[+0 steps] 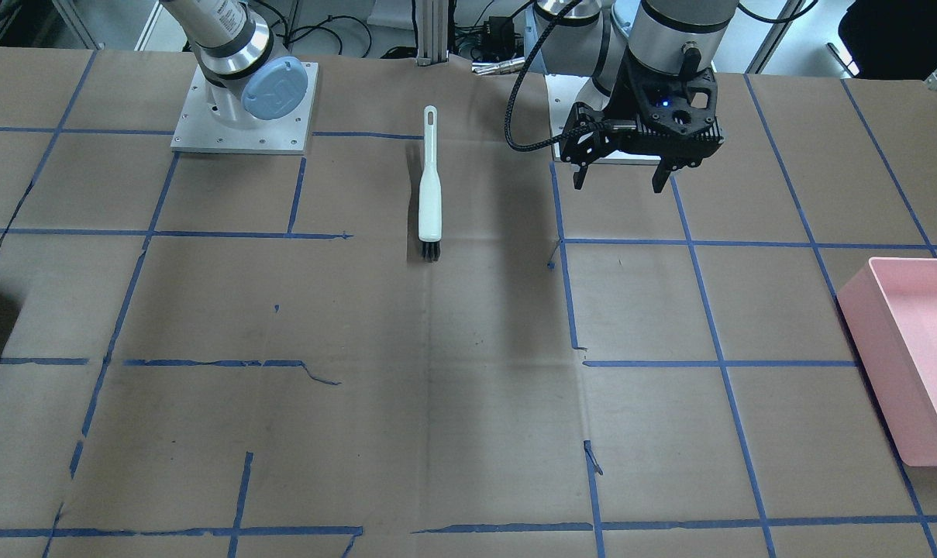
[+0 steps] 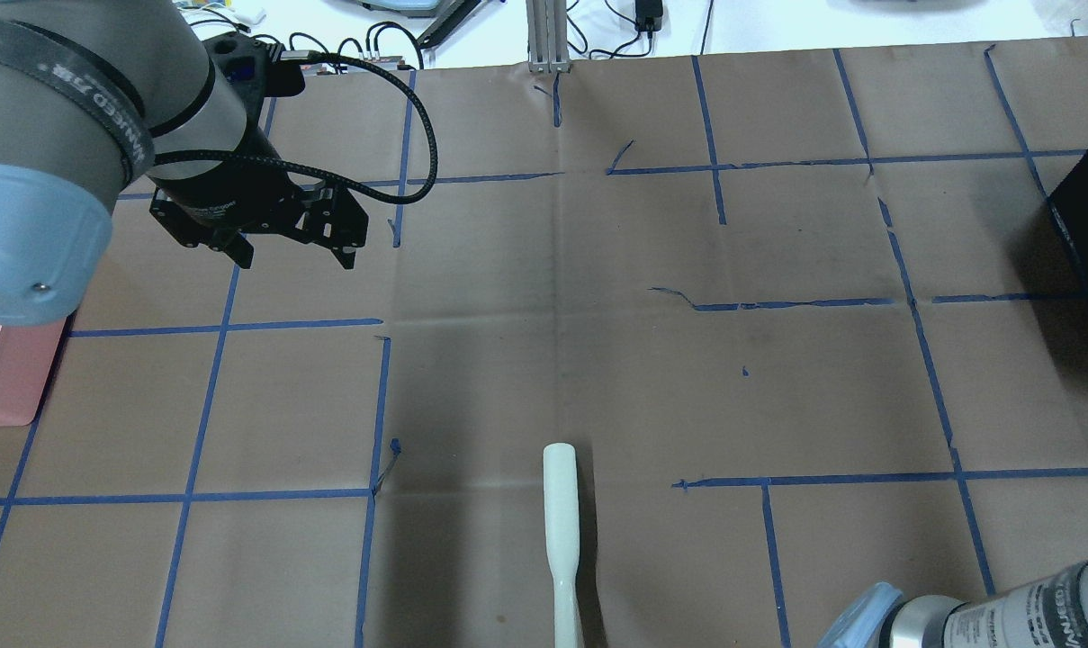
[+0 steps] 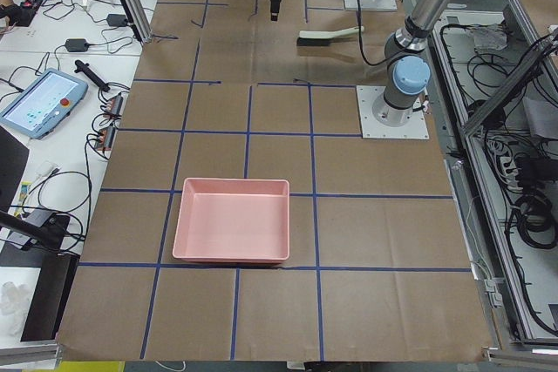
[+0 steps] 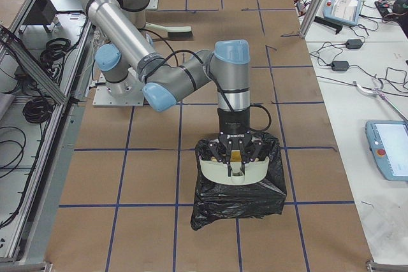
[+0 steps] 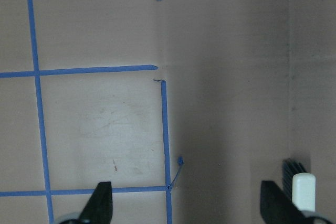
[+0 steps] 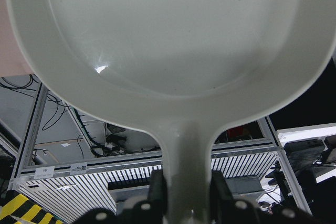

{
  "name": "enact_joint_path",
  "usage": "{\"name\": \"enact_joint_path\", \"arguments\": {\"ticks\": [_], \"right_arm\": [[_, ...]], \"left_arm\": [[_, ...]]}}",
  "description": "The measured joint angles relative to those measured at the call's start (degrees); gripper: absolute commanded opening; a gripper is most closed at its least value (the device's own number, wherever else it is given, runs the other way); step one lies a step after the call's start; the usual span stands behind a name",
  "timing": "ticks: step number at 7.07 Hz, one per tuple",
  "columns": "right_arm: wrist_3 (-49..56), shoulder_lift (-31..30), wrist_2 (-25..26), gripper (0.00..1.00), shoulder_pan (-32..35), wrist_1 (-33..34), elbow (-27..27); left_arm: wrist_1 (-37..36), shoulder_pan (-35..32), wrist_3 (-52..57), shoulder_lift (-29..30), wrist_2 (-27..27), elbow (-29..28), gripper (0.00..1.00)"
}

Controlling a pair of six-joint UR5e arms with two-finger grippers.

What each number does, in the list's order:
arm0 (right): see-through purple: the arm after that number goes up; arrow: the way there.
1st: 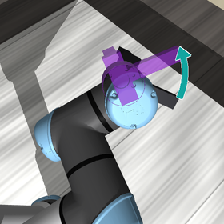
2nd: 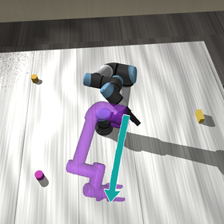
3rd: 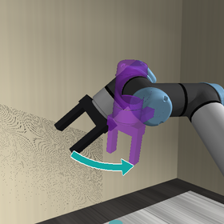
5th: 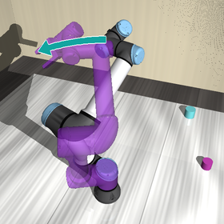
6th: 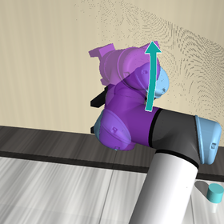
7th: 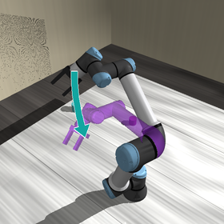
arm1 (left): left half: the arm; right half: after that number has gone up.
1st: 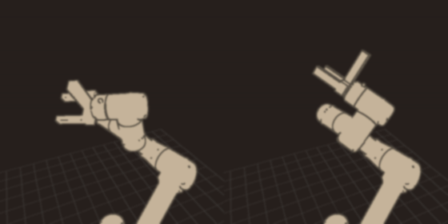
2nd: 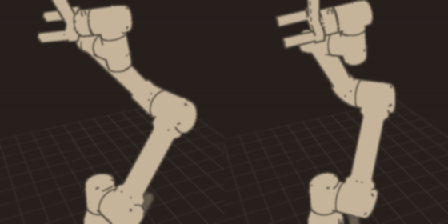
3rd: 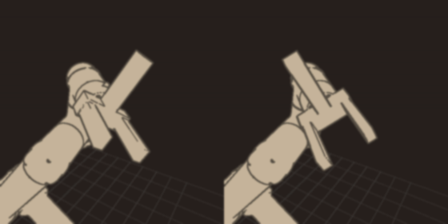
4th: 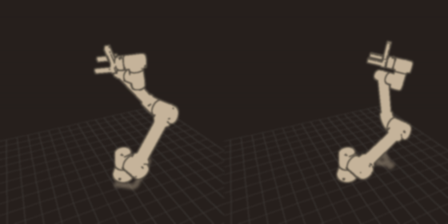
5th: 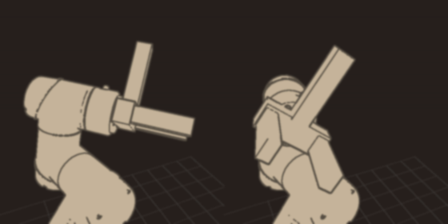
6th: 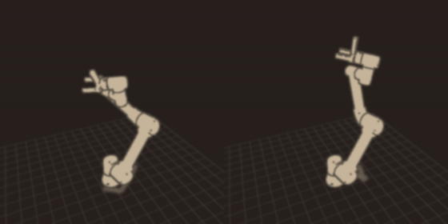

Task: Sweep and dump trash in nearest bin
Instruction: 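Bring the empty dustpan back over the table with the right gripper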

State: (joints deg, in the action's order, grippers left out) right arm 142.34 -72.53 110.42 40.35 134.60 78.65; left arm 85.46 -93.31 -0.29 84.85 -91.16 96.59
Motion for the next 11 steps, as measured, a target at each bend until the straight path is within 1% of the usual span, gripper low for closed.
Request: {"name": "enact_joint_path", "arguments": {"ticks": [1, 3, 5, 8, 11], "right_arm": [[-3.07, -2.08, -1.46, 0.0, 1.27, -1.45, 1.63], [-12.72, -5.03, -3.68, 0.0, 4.13, -8.74, 2.76], [-24.4, -7.08, -4.05, 0.0, 9.86, -16.1, 2.89], [-45.96, -8.99, -6.17, 0.0, 20.39, -26.54, 2.92], [-71.69, -10.77, -10.01, 0.01, 31.74, -36.17, 2.92]], "left_arm": [[0.29, 0.09, 0.93, -0.09, 0.05, 0.0, 0.98], [0.96, 1.56, 1.95, -0.12, 0.8, 0.0, 0.99], [1.42, 2.12, 1.95, -0.15, 1.06, 0.03, 0.99], [3.92, 2.0, 0.91, -0.88, 1.2, 0.32, 0.98], [3.84, 1.91, 1.2, -4.79, 1.47, 2.68, 0.99]]}}
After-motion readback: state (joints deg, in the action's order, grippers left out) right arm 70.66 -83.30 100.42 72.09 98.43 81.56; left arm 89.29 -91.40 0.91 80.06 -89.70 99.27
